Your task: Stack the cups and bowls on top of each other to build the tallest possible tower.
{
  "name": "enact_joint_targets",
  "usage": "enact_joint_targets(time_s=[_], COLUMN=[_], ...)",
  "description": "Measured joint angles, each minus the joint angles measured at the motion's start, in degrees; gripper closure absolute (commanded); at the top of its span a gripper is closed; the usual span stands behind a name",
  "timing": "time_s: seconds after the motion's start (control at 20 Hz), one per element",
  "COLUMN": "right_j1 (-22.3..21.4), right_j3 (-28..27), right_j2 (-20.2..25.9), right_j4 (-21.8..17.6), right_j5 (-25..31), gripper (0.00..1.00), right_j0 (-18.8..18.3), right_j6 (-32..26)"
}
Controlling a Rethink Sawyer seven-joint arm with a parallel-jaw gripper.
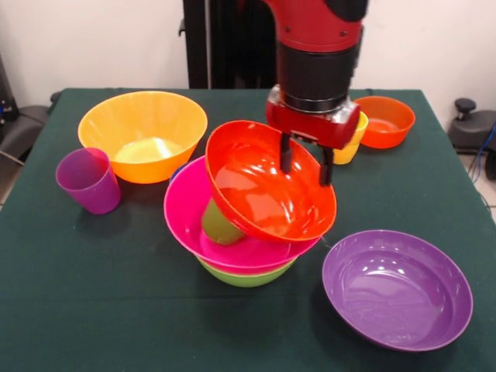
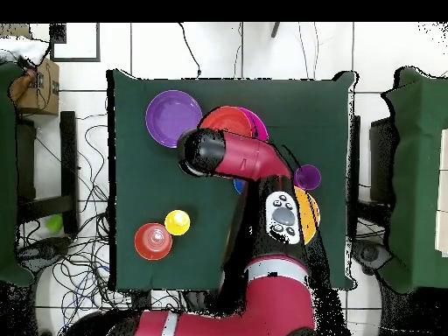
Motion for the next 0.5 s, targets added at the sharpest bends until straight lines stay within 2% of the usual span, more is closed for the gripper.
enact_joint_targets(time_s=[0.25, 0.5], right_j1=[0.6, 0.5], right_j3=[0.0, 0.0], right_j2=[-0.9, -1.3], right_j4=[0.8, 1.0], right_j5=[0.0, 0.0], gripper=[0.0, 0.0], right_j0=[1.9, 2.0], right_j6=[0.0, 0.0])
